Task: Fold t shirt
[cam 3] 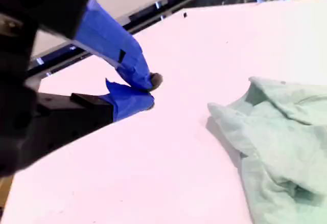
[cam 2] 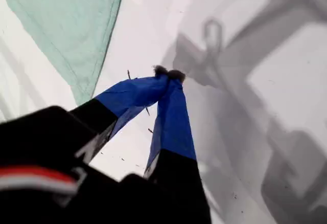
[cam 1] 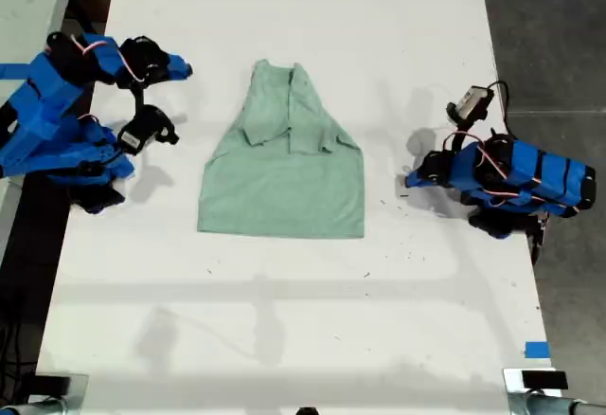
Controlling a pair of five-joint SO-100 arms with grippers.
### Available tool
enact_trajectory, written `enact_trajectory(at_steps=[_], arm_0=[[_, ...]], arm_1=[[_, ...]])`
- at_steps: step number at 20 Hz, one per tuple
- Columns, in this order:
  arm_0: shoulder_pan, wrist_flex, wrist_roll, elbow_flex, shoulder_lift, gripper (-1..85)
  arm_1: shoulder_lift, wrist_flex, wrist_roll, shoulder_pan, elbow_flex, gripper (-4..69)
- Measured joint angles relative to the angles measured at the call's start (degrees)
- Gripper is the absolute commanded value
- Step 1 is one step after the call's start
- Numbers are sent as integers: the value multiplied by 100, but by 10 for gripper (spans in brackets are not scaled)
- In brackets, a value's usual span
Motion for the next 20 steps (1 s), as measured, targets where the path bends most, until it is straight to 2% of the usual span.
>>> enact_trajectory(at_steps=[1,3,6,13,20], arm_0=[[396,-308,-97,949,1125,-1],[1037,-527,-281,2487,2944,-1],[1397,-729,-299,3489,3437,-1],[1406,-598,-659,4017,3560,0],[1406,-571,-721,4017,3560,0]], arm_1=[[0,0,0,0,0,-20],[0,0,0,0,0,-20],[0,0,0,0,0,-21],[0,0,0,0,0,-21],[0,0,0,0,9,-21]])
